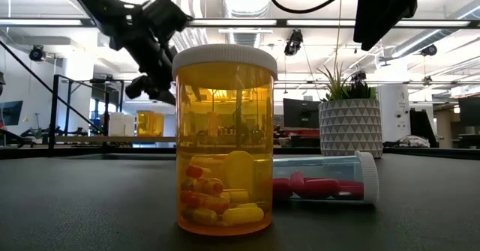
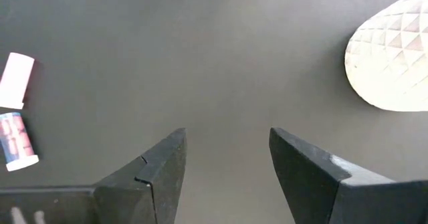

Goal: Pick and place medicine bottles onto shelf by color
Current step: Put the white pill bottle on the shelf aligned with the other white pill bottles

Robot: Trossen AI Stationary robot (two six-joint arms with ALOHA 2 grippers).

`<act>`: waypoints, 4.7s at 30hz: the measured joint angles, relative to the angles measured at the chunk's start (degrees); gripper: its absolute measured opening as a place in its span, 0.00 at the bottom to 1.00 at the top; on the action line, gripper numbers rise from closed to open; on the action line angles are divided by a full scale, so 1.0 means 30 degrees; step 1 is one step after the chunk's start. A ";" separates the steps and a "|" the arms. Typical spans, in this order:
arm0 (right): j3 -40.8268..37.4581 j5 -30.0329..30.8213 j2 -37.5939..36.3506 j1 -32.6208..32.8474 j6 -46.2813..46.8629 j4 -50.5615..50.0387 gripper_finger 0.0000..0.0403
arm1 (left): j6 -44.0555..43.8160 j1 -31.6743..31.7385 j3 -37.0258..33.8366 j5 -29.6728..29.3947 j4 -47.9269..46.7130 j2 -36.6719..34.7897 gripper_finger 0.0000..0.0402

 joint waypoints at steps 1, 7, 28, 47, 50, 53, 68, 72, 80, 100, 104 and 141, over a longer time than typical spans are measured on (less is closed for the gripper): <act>0.0000 -0.0007 0.0000 0.0000 0.0033 0.0007 0.50 | 0.0019 0.0000 0.0000 0.0005 -0.0015 -0.0273 0.49; 0.0000 -0.0008 0.0000 0.0099 0.0052 0.0164 0.50 | 0.0993 -0.0038 0.0000 0.0394 -0.0006 -0.2199 0.49; 0.0000 -0.3532 0.0000 0.5581 1.1095 0.2198 0.50 | 0.2930 -0.4633 -0.0015 0.7482 0.1448 -0.7316 0.49; 0.0117 -0.2451 0.2378 0.6429 0.3056 0.5617 0.50 | 0.3893 -1.2010 -0.0320 0.8154 0.1238 -0.6206 0.49; 0.0124 -0.2436 0.2213 0.6434 0.1740 0.5612 0.50 | 0.3356 -1.2887 -0.0177 0.7799 0.1142 -0.5213 0.49; 0.0124 -0.2448 0.2186 0.6637 0.0715 0.5610 0.50 | 0.2865 -1.3727 0.0023 0.7776 0.1240 -0.3993 0.49; 0.0066 -0.2557 0.1997 0.8974 0.0429 0.3006 0.50 | 0.2851 -1.7891 0.3532 0.7281 0.2815 0.2586 0.49; 0.0044 -0.2574 0.1967 0.9619 0.0747 0.2461 0.50 | 0.2858 -1.8363 0.4726 0.7296 0.2716 0.3987 0.49; -0.0016 -0.3702 0.1538 1.1390 0.5245 -0.0017 0.50 | 0.2854 -1.8433 0.6509 0.7087 0.2654 0.5496 0.49; -0.1113 -0.4425 0.1359 1.1675 1.1217 -0.1025 0.50 | 0.2851 -1.8411 0.7137 0.4206 0.2659 0.5338 0.49; -0.2348 -0.4641 0.1341 1.1752 1.3802 0.0098 0.50 | 0.2851 -1.8411 0.7155 0.4199 0.2679 0.5162 0.49; -0.9216 -0.4941 0.1362 1.1707 2.3886 0.8053 0.49 | 0.3995 -1.8338 0.6462 0.4352 -0.0460 0.3044 0.49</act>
